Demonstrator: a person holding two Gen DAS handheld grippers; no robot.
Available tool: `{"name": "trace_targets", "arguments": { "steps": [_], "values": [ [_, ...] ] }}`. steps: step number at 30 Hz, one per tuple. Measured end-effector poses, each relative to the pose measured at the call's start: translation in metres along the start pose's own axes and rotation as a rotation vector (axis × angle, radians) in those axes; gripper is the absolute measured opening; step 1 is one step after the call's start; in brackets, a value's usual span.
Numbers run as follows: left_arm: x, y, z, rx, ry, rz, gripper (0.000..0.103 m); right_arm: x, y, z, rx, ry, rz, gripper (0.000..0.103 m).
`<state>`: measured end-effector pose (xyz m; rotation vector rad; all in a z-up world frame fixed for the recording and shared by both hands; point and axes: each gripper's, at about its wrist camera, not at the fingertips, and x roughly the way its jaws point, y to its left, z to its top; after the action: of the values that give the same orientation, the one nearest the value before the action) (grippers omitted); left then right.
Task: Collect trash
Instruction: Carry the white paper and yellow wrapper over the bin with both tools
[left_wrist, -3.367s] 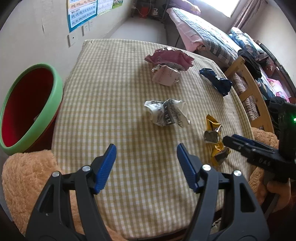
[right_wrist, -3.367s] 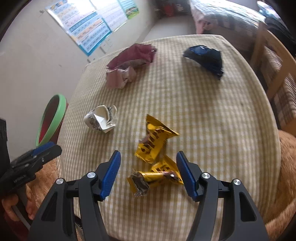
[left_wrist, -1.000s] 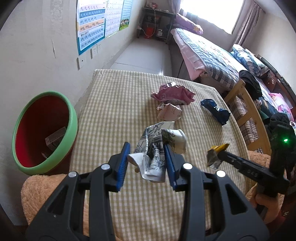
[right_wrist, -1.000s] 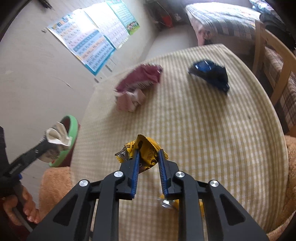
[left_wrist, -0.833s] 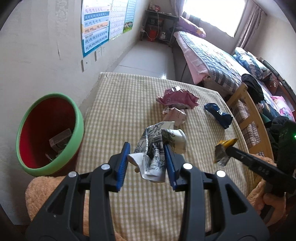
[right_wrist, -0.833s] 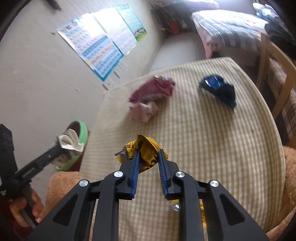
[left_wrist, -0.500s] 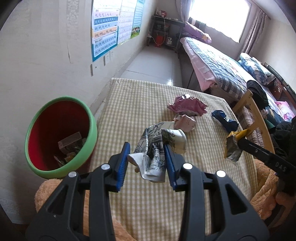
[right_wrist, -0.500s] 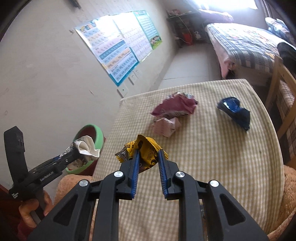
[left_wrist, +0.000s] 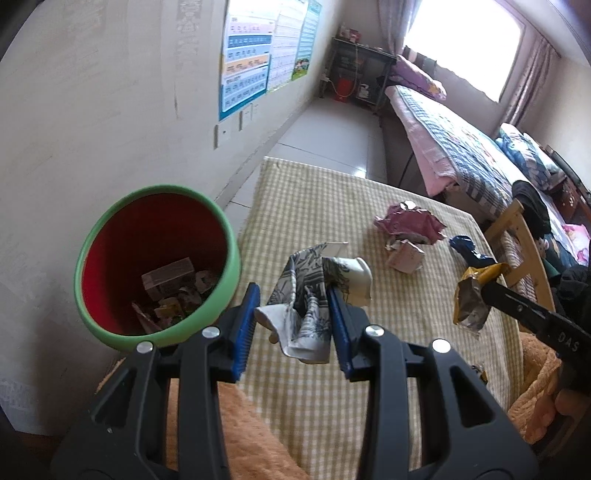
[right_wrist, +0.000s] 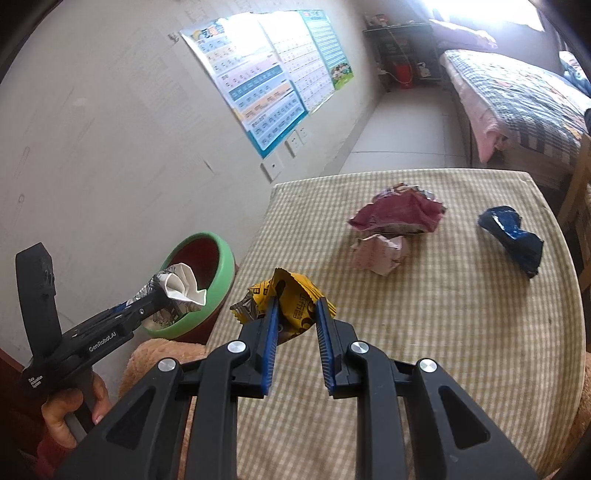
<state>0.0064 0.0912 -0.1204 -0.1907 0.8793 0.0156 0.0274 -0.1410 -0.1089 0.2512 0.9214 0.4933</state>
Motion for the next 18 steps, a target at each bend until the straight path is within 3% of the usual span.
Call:
{"name": "trace_targets", "arguments": {
  "steps": [18],
  "values": [
    [-0.001,0.036,-0.001,-0.067,-0.01,0.037,0.036,0.026,0.035,0.004,-0.073,0.042,0.048,0.02]
  ]
}}
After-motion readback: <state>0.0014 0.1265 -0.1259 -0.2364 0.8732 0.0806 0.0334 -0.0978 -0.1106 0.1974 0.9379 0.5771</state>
